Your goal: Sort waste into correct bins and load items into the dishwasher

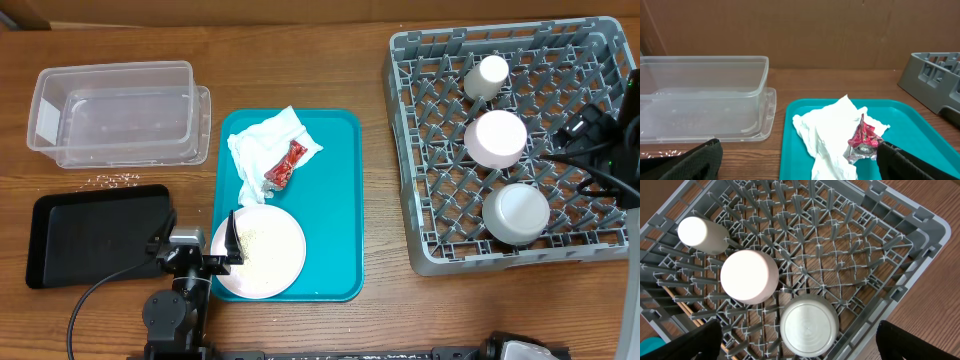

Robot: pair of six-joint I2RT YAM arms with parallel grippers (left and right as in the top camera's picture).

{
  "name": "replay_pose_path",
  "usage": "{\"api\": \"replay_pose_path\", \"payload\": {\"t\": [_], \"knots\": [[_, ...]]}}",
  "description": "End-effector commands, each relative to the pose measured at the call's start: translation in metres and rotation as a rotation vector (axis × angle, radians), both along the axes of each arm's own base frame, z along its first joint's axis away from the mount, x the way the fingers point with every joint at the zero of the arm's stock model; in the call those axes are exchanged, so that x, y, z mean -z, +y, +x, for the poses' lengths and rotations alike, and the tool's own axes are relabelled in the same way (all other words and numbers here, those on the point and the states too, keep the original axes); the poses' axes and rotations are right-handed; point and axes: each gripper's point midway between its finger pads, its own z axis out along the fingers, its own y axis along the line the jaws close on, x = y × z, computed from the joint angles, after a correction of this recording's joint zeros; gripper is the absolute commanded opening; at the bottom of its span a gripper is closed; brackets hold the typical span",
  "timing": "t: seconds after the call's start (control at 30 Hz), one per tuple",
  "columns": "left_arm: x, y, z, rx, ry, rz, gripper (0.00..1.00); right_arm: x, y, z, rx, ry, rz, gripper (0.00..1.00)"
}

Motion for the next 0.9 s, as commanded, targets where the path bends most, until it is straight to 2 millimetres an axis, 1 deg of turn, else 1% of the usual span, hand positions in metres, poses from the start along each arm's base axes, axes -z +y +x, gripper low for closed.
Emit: {"api": "replay_pose_path", "payload": {"t": [0.0, 0.07, 0.13, 0.27, 0.37, 0.43, 0.53, 0.6, 0.67, 0.73, 0.77, 0.87], "knots": [[0.0, 0.0, 0.0, 0.005, -0.007, 0.026, 1.0, -0.008, -0.001, 0.002, 0.005, -0.031, 0.0, 1.0], [0.0, 0.001, 0.0, -0.001, -0.007, 0.026, 1.0, -0.008, -0.001, 0.002, 0.005, -0.03, 0.0, 1.0], [0.0, 0.007, 0.0, -0.036, -0.004, 0.029, 1.0, -0.008, -0.001, 0.002, 0.005, -0.03, 0.0, 1.0], [0.0, 0.007, 0.0, -0.039, -0.004, 0.029, 1.0, -0.008, -0.001, 0.002, 0.005, -0.031, 0.0, 1.0], [0.0, 0.001, 0.0, -0.004, -0.005, 0.022, 1.0, -0.008, -0.001, 0.002, 0.005, -0.03, 0.0, 1.0], [-0.001, -0.004, 0.0, 0.021, -0.006, -0.029, 1.0, -0.008, -0.001, 0.002, 0.005, -0.031, -0.001, 1.0], [-0.003, -0.022, -0.002, 0.111, 0.006, -0.238, 1.0, -0.008, -0.001, 0.002, 0.005, -0.03, 0.0, 1.0], [-0.006, -0.038, -0.006, 0.193, 0.04, -0.452, 1.0, -0.008, -0.001, 0.002, 0.005, -0.03, 0.0, 1.0], [-0.008, -0.062, -0.014, 0.318, 0.119, -0.682, 1.0, -0.008, -0.001, 0.002, 0.005, -0.031, 0.0, 1.0], [-0.009, -0.078, -0.022, 0.396, 0.196, -0.842, 1.0, -0.008, -0.001, 0.002, 0.005, -0.03, 0.0, 1.0], [-0.009, -0.083, -0.025, 0.422, 0.236, -0.913, 1.0, -0.008, -0.001, 0.002, 0.005, -0.03, 0.0, 1.0], [-0.01, -0.101, -0.038, 0.525, 0.317, -0.972, 1.0, -0.008, -0.001, 0.002, 0.005, -0.03, 0.0, 1.0]]}}
